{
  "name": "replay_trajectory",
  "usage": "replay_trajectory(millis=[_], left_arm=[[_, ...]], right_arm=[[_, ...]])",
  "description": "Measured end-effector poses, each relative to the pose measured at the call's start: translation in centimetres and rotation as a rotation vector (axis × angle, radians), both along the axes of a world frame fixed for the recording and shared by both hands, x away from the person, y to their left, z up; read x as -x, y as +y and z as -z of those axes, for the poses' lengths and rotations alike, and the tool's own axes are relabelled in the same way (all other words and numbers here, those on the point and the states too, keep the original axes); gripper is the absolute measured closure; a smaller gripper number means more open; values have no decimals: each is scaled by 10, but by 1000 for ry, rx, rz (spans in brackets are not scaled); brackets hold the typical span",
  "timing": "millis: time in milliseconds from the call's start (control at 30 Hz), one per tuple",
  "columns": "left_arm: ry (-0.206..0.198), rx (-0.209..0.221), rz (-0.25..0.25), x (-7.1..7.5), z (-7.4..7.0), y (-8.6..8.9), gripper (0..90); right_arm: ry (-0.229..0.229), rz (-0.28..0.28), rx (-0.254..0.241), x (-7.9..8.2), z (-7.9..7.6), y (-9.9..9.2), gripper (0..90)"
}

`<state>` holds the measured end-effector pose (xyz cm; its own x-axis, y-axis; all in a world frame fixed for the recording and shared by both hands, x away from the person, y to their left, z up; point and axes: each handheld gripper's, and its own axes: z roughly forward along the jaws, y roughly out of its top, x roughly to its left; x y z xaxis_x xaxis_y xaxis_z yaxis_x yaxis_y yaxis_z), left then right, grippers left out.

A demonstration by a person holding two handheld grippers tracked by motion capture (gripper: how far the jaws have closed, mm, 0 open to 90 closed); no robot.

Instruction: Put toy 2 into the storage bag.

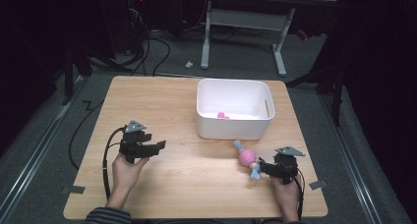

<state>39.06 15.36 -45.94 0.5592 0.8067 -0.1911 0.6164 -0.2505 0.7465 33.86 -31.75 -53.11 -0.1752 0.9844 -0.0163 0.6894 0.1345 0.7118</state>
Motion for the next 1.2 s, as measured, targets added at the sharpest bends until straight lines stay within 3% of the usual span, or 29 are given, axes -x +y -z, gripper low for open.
replay_trajectory(millis=[233,733,1200], left_arm=[[14,-24,5,2,11,-4,323],[61,-25,-15,2,34,-4,314],[84,-84,-35,3,54,-8,292]], right_arm=[[0,0,0,0,0,0,191],[0,0,0,0,0,0,191],[0,0,0,0,0,0,191]])
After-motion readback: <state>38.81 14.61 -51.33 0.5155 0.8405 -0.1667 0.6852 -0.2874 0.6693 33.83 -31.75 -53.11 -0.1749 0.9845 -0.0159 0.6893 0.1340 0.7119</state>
